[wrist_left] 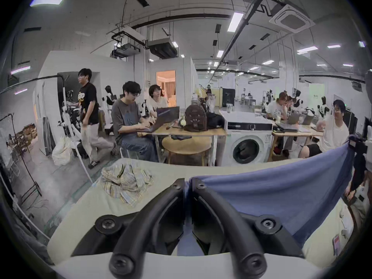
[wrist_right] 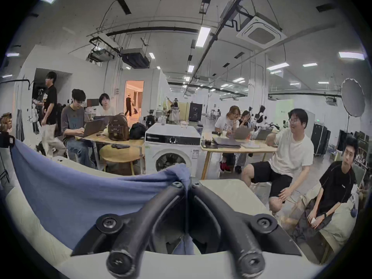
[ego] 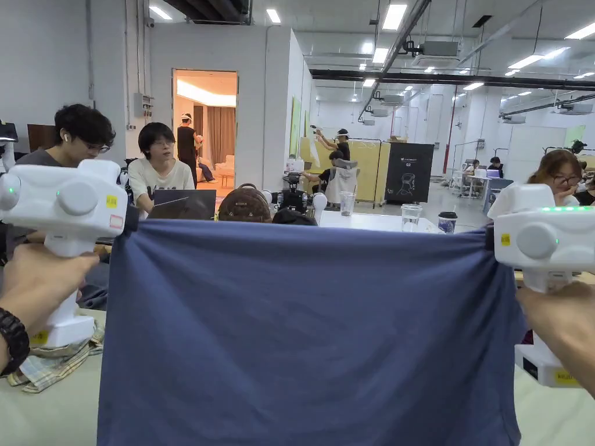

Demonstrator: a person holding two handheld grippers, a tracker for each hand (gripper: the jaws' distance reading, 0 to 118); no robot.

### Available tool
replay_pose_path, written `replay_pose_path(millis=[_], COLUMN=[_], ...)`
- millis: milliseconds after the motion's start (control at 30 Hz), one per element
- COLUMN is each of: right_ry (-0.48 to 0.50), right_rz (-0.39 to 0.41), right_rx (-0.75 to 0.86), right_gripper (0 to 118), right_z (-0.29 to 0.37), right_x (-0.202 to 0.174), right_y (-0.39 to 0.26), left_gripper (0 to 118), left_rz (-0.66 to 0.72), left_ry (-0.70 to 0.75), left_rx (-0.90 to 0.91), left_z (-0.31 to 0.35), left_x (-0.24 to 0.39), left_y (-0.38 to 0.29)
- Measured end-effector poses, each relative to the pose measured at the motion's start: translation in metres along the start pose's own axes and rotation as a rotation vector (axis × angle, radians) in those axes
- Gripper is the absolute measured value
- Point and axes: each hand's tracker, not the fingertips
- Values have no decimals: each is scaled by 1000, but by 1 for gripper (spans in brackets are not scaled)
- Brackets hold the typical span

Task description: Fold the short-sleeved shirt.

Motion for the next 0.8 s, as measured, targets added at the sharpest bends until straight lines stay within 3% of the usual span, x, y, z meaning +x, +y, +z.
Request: replay_pose_path(millis=[233,433,800], right_ry=[-9,-23,-20], right_rz=[-12,22,62], right_rx=[50,97,4], right_gripper=[0,0,0], right_z=[4,21,70], right_x=[-1,-3,7], right_y=[41,59,-47], left_gripper=[0,0,0], left_rz=[-8,-12,-19], left_ry=[13,28,-19], left_rx=[42,66,-41], left_z=[8,16,39], left_x=[-3,-5,-6], left_y=[29,35,-80])
